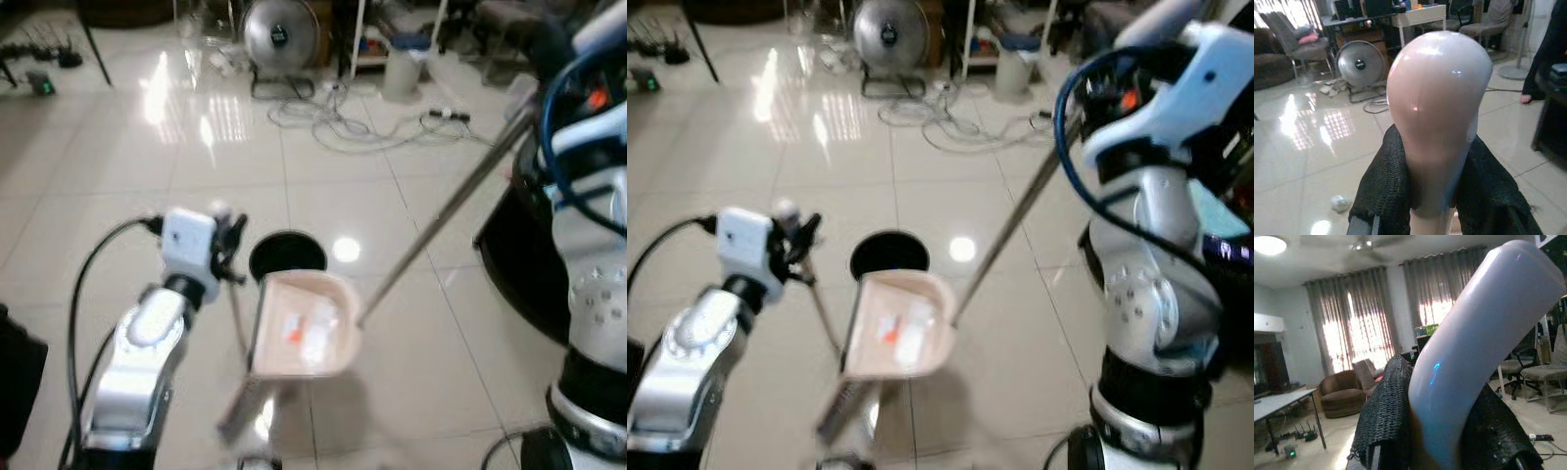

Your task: Sweep floor

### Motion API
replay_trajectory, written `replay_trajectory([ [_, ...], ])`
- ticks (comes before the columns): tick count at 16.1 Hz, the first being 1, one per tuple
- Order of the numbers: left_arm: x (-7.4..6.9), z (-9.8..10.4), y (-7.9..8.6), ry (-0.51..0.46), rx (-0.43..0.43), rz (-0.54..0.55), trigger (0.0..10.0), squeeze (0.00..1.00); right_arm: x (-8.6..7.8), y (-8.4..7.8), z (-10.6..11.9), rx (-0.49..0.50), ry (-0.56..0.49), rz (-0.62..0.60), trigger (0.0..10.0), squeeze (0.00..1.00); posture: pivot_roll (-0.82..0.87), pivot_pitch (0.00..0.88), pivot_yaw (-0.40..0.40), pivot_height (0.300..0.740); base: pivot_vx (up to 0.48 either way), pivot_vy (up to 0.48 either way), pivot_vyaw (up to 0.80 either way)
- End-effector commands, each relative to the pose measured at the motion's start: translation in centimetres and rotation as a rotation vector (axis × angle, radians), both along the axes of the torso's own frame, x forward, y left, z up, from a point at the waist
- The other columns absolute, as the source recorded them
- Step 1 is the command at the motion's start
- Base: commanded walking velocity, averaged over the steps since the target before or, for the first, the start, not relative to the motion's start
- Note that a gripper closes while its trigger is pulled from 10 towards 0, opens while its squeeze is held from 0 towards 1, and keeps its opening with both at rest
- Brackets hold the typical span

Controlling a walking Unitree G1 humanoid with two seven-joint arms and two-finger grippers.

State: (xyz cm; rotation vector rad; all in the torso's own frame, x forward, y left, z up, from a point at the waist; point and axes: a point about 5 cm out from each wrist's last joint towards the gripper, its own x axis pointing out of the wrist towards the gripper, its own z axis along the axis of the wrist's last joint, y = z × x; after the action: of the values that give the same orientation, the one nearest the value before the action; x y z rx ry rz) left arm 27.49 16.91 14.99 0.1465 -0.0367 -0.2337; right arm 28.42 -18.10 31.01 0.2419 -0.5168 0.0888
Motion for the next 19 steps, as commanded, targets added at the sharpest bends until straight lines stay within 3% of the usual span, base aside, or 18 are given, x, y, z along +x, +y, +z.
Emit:
replay_trajectory([
  [1,-0.04,0.84,-0.47,-0.048,0.0,-0.013,10.0,0.0,-0.52,-0.59,1.01,-0.013,-0.045,-0.027,10.0,0.0,0.06,0.074,-0.014,0.74,0.39,0.0,0.0],
  [14,0.12,0.97,-0.32,-0.053,0.006,-0.006,10.0,0.0,-0.76,-0.97,1.08,0.041,-0.061,-0.033,10.0,0.0,0.07,0.079,-0.004,0.74,0.422,0.0,0.0],
  [16,0.15,0.98,-0.26,-0.053,0.007,-0.004,10.0,0.0,-0.66,-0.87,1.12,0.004,-0.054,-0.033,10.0,0.0,0.07,0.08,-0.005,0.74,0.428,0.0,0.0],
  [19,0.1,1.0,-0.15,-0.053,0.006,0.0,10.0,0.0,-0.58,-0.67,1.16,-0.01,-0.051,-0.029,10.0,0.0,0.07,0.08,-0.006,0.74,0.429,0.0,0.7],
])
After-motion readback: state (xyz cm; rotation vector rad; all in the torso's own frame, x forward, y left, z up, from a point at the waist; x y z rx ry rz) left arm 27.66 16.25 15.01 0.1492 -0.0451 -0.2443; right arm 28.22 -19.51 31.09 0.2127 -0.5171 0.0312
